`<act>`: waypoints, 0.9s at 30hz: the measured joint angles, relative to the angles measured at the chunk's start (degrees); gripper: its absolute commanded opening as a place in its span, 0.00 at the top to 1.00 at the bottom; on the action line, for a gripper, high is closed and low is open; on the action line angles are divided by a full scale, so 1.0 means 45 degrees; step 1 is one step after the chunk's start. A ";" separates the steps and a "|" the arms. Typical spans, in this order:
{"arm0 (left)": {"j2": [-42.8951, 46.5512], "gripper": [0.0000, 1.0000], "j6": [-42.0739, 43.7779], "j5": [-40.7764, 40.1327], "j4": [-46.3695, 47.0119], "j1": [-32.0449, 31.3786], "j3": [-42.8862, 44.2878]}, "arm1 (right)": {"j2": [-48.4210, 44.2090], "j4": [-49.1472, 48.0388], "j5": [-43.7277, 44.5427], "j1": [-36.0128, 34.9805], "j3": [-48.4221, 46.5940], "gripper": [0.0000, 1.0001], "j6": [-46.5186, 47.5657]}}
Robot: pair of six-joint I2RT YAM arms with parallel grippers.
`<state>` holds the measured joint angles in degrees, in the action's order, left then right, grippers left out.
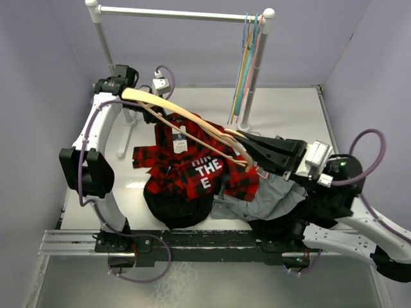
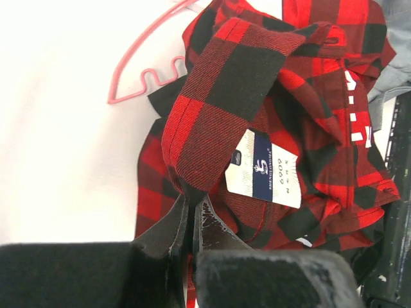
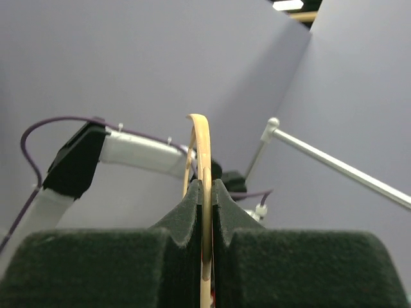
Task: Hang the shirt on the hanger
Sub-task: Hang the shirt on the hanger.
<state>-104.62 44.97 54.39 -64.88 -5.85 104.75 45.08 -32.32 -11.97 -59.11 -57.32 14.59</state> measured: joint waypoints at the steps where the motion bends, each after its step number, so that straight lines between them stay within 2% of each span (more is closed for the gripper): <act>1: 0.0049 1.00 0.0000 -0.0049 0.0005 0.0024 0.0005 | -0.0204 0.1307 0.0029 0.0000 -0.0549 1.00 -0.0141; 4: 0.0486 1.00 0.0102 -0.0539 -0.0078 0.0010 0.0301 | -0.0170 0.4605 -0.0291 0.0000 -0.2050 1.00 -0.0738; 7: 0.0627 1.00 0.0427 -0.0889 -0.0233 0.0015 0.0714 | 0.0272 0.7266 -0.0976 0.0000 -0.2545 1.00 -0.1277; 11: 0.0651 1.00 0.0967 -0.1355 -0.0563 0.0019 0.0996 | 0.0753 0.9884 -0.1802 -0.0005 -0.1817 1.00 -0.1773; 15: 0.0665 1.00 0.1598 -0.1807 -0.1175 0.0019 0.1292 | 0.0835 1.2148 -0.0865 0.0000 -0.0933 1.00 -0.1933; 21: 0.0767 1.00 0.2618 -0.2108 -0.2730 -0.0209 0.1462 | 0.0505 1.2371 0.0797 0.0000 -0.0806 1.00 -0.1744; 27: 0.0996 0.99 0.3662 -0.2045 -0.3997 -0.1452 0.0627 | 0.1175 1.1560 0.0777 0.0044 0.0136 1.00 -0.1258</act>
<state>-100.14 61.45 45.19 -82.87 -12.38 107.57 50.37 19.70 -8.47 -58.92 -56.71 8.93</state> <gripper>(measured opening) 0.019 0.041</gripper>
